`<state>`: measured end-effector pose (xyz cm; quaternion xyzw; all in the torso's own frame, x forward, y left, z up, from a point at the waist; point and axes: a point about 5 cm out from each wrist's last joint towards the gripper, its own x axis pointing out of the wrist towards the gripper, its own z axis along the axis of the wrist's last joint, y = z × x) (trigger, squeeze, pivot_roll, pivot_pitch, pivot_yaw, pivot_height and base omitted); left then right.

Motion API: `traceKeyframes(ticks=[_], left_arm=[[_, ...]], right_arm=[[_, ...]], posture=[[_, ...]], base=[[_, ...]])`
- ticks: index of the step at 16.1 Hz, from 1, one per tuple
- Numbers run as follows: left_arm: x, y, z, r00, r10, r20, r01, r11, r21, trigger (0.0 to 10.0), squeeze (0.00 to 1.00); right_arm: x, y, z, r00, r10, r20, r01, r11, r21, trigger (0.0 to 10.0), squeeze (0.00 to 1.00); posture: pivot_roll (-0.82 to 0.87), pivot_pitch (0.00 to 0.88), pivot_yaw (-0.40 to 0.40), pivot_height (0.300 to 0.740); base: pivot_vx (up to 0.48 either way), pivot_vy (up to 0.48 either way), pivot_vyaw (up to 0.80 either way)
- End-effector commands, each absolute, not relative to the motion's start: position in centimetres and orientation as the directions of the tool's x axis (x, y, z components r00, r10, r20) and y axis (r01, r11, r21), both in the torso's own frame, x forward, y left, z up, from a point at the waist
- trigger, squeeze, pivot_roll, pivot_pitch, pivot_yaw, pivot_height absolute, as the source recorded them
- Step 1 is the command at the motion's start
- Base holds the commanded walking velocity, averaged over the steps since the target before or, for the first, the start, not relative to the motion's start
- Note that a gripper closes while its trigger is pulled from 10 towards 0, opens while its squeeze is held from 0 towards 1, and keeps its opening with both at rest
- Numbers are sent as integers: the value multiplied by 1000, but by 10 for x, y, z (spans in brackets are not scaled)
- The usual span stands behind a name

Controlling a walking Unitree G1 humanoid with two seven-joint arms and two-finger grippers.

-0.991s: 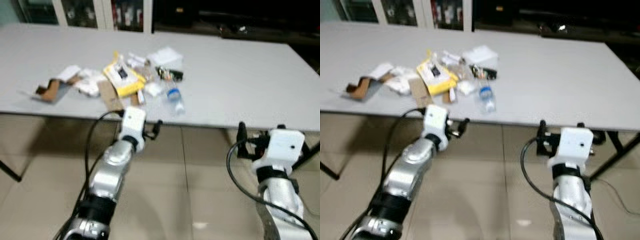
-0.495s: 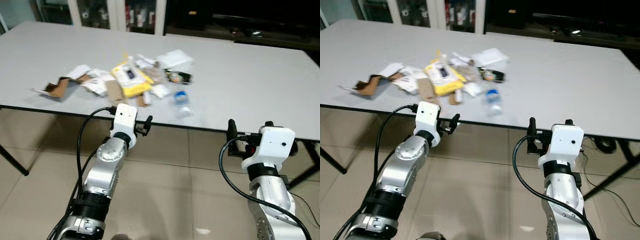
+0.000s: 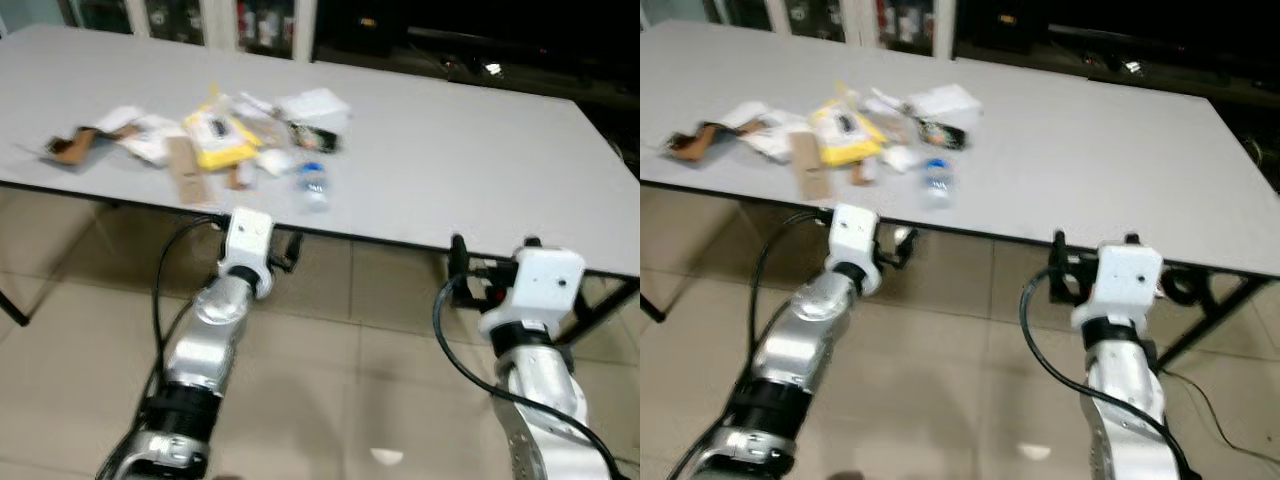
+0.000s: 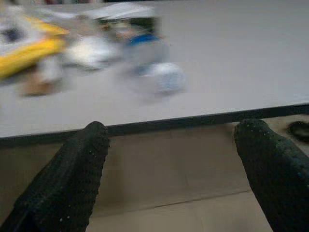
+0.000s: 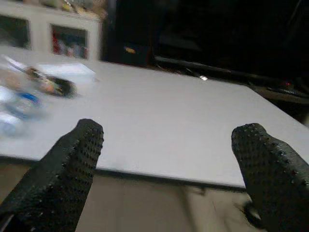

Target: Picking trash to rubbish bin

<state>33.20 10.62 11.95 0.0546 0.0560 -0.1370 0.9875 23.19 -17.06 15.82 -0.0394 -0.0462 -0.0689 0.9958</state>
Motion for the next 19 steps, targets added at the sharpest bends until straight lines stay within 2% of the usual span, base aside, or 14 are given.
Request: traceKeyframes(ticks=[1,3,10,16,19], left_arm=[[334,105,123,955,-272,-117,285,952,112,10000,0],[334,104,122,956,-269,-118,282,953,110,10000,0],[337,109,122,968,-225,-113,235,969,81,10000,0],[337,110,122,967,-231,-111,241,966,89,10000,0],[338,108,124,964,-246,-99,255,963,86,10000,0]], right_arm=[[232,-171,159,985,-140,98,147,986,-74,10000,0],[232,-171,159,986,-137,97,145,986,-77,10000,0],[235,-168,158,993,-79,88,87,992,-88,10000,0],[236,-171,158,992,-90,93,98,991,-91,10000,0],[236,-172,158,990,-104,94,111,990,-81,10000,0]], posture=[[158,79,-63,740],[154,77,-65,740],[162,75,-73,740],[165,74,-72,740],[163,73,-68,740]], base=[[0,-469,0],[0,-403,0],[0,0,0],[0,0,725],[0,0,0]])
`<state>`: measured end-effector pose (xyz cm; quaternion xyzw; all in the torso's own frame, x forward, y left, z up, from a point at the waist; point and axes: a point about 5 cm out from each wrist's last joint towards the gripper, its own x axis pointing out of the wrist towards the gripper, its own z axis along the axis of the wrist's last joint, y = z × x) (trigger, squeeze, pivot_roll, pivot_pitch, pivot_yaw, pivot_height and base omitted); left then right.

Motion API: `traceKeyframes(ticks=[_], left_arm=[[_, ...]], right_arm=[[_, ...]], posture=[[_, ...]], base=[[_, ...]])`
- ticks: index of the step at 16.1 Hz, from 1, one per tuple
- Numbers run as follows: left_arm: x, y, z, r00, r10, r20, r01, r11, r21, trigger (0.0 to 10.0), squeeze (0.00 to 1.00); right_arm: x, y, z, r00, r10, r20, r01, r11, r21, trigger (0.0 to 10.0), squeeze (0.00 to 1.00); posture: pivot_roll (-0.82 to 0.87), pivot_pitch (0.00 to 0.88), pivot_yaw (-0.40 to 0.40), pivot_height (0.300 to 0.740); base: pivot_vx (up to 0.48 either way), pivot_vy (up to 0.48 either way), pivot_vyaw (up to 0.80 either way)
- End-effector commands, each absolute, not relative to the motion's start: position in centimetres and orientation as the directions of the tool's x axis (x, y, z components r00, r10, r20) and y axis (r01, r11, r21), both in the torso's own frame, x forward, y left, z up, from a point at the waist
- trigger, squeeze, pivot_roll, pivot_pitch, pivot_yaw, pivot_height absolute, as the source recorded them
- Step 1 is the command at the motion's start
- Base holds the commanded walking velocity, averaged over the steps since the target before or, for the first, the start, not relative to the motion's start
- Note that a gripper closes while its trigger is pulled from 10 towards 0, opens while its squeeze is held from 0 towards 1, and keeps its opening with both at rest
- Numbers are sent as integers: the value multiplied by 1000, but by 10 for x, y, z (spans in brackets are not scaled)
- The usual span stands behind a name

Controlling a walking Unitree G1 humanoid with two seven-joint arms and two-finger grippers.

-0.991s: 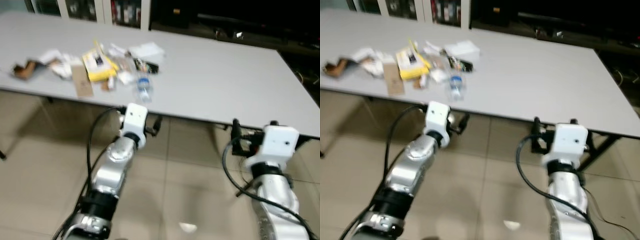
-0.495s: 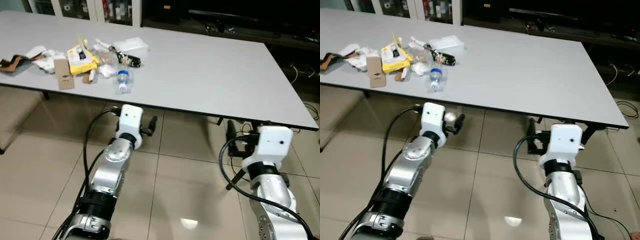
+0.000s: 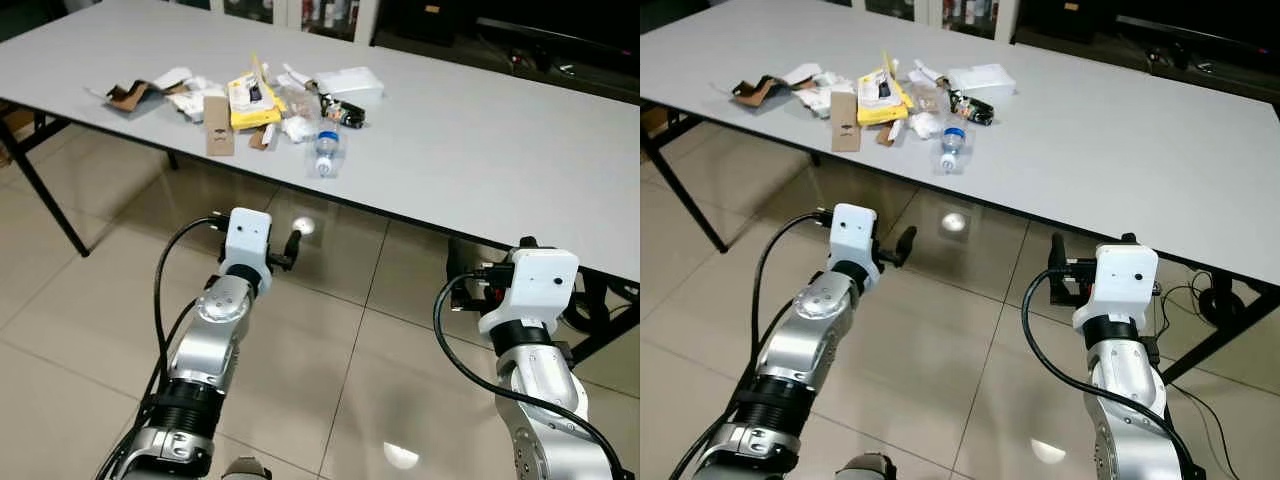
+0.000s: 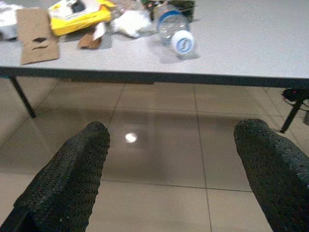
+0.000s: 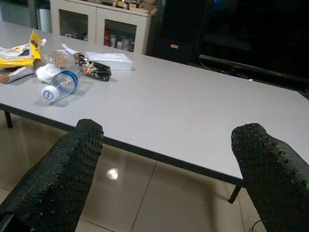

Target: Picking trash to rubbish bin

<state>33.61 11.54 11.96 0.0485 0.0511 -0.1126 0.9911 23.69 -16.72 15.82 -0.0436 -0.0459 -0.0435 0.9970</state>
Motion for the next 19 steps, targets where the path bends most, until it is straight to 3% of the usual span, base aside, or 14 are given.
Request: traceKeyframes(ticks=[1,19], left_arm=[[339,108,124,964,-250,-96,258,963,83,10000,0],[338,104,122,956,-276,-103,285,955,78,10000,0]], right_arm=[[236,-171,158,990,-104,97,112,990,-83,10000,0],[231,-158,150,999,-10,33,12,998,-66,10000,0]], posture=[[162,73,-68,740],[151,89,-64,740]], base=[[266,0,0],[402,0,0]])
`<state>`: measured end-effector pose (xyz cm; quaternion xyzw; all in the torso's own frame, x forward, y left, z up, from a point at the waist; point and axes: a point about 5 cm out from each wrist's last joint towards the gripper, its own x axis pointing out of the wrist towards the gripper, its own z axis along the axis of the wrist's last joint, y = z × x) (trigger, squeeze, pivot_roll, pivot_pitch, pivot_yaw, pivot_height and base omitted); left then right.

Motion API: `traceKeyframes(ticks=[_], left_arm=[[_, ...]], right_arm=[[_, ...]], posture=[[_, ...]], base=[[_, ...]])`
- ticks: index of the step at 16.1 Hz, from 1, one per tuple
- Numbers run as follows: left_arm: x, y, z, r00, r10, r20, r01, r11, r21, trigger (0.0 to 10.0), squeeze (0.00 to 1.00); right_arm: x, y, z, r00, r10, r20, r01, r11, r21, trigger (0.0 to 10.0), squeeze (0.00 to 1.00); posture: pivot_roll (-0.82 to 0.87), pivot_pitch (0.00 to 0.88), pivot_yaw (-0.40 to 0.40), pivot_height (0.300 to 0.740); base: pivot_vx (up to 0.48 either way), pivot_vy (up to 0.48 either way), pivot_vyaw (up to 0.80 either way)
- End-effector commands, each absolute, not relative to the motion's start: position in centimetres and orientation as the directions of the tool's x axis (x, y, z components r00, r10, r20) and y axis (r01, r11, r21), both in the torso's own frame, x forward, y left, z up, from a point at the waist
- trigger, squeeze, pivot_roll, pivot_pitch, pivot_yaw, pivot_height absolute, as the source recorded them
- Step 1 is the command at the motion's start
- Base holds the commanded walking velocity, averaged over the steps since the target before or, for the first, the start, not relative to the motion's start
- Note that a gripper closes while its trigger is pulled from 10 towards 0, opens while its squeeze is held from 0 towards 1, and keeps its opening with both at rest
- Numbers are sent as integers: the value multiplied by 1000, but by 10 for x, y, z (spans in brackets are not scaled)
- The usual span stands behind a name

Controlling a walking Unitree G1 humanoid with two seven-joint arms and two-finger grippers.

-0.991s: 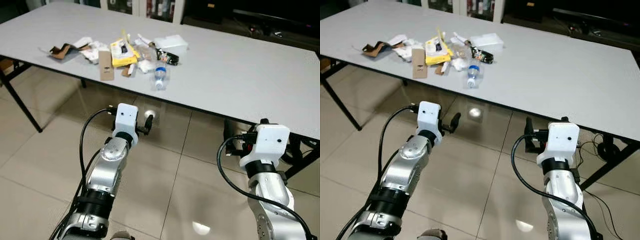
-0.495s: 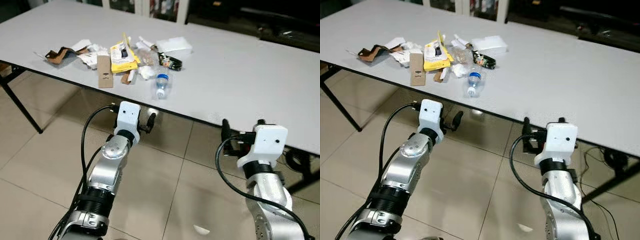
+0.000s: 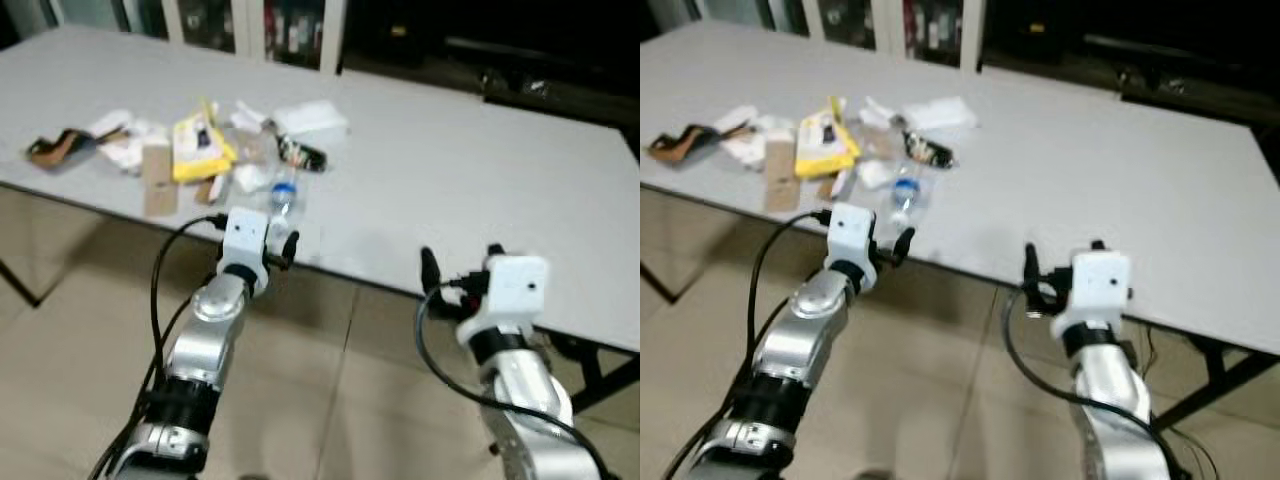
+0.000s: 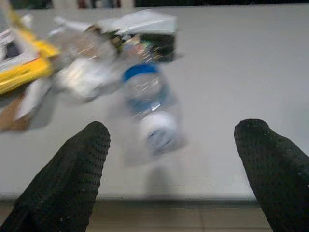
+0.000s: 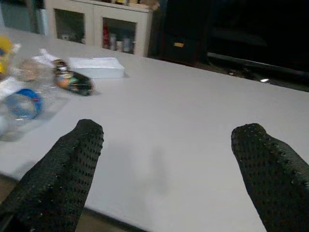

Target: Picking trash to rubbish bin

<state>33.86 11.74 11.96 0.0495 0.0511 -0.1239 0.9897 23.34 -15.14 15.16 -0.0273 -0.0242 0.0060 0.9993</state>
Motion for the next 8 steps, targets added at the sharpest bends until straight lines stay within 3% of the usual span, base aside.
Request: traceKeyframes(ticks=[1,8], left_arm=[[337,105,122,959,-267,-100,274,959,70,10000,0],[337,104,120,959,-263,-109,271,961,64,10000,0]], right_arm=[[231,-158,150,999,-8,31,10,998,-67,10000,0],[227,-156,149,1000,16,17,-15,998,-68,10000,0]], posture=[[149,91,-67,740],[145,96,-72,740]], base=[[0,0,0],[0,0,0]])
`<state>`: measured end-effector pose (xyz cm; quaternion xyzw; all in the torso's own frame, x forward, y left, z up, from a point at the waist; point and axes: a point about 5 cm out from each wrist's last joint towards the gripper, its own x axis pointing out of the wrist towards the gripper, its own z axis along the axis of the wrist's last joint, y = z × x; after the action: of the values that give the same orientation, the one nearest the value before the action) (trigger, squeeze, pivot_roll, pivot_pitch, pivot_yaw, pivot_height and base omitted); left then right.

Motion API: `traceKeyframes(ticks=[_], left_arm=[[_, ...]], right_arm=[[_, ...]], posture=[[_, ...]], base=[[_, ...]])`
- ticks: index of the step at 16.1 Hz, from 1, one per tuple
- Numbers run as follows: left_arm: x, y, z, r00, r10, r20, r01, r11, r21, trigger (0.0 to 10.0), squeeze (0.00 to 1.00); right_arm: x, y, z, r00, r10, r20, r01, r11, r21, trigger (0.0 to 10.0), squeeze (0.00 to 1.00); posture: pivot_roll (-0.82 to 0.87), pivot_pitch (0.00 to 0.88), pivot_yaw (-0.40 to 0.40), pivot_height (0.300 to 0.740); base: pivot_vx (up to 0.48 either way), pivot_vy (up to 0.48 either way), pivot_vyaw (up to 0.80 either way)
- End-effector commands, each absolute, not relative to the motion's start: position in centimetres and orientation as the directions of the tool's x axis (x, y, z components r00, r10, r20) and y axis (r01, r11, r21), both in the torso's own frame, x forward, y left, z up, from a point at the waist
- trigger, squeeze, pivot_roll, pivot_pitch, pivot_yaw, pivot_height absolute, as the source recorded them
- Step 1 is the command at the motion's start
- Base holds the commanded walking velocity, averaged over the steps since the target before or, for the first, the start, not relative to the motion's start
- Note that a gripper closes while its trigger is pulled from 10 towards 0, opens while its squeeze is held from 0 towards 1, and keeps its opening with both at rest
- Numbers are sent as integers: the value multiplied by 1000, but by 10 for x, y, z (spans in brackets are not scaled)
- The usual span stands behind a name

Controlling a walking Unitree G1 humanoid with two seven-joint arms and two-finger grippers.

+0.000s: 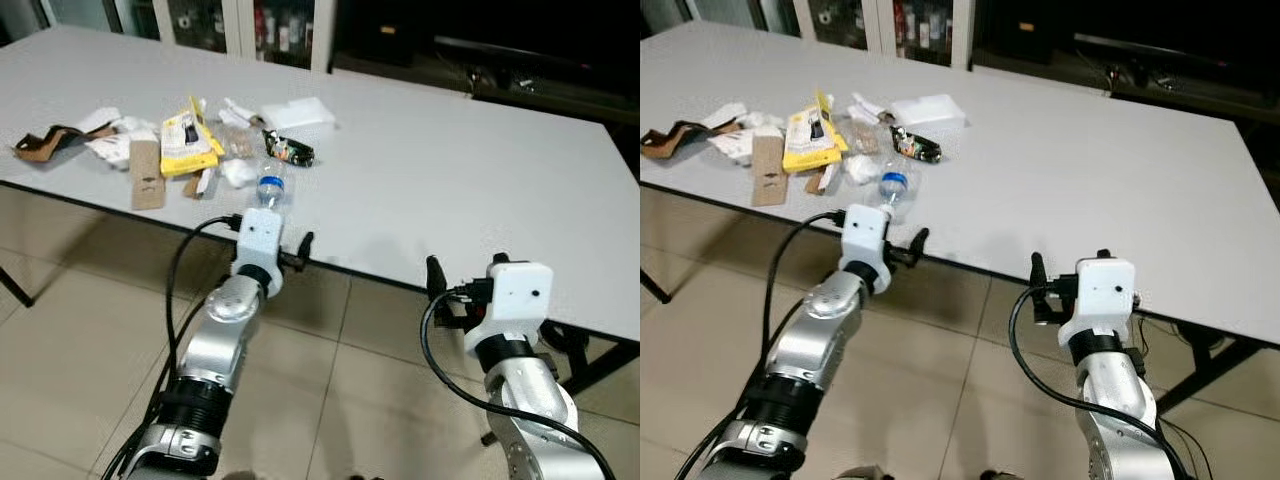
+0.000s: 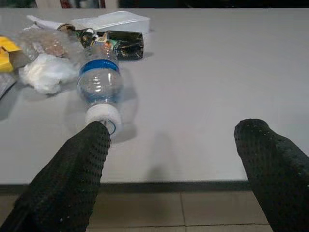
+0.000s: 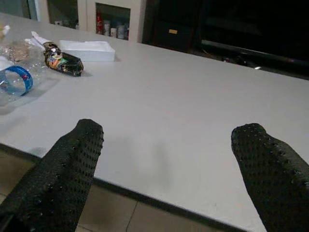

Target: Picking trash to rubbish bin

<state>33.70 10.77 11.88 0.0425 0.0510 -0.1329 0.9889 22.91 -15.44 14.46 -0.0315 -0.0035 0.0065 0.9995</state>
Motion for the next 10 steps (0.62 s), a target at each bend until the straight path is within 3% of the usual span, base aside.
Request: traceKeyframes(ticks=[1,6,10], left_arm=[[338,105,120,960,-258,-111,266,962,65,10000,0],[343,113,119,967,-229,-114,240,967,86,10000,0],[350,120,122,972,-206,-112,218,971,100,10000,0]], right_arm=[[227,-155,149,1000,19,16,-18,997,-68,10000,0],[225,-153,149,999,35,10,-35,998,-56,10000,0],[219,-143,144,986,162,-41,-163,986,-30,10000,0]], posture=[[145,97,-72,740],[143,111,-68,740],[139,137,-68,740]], base=[[0,0,0],[0,0,0],[0,0,0]])
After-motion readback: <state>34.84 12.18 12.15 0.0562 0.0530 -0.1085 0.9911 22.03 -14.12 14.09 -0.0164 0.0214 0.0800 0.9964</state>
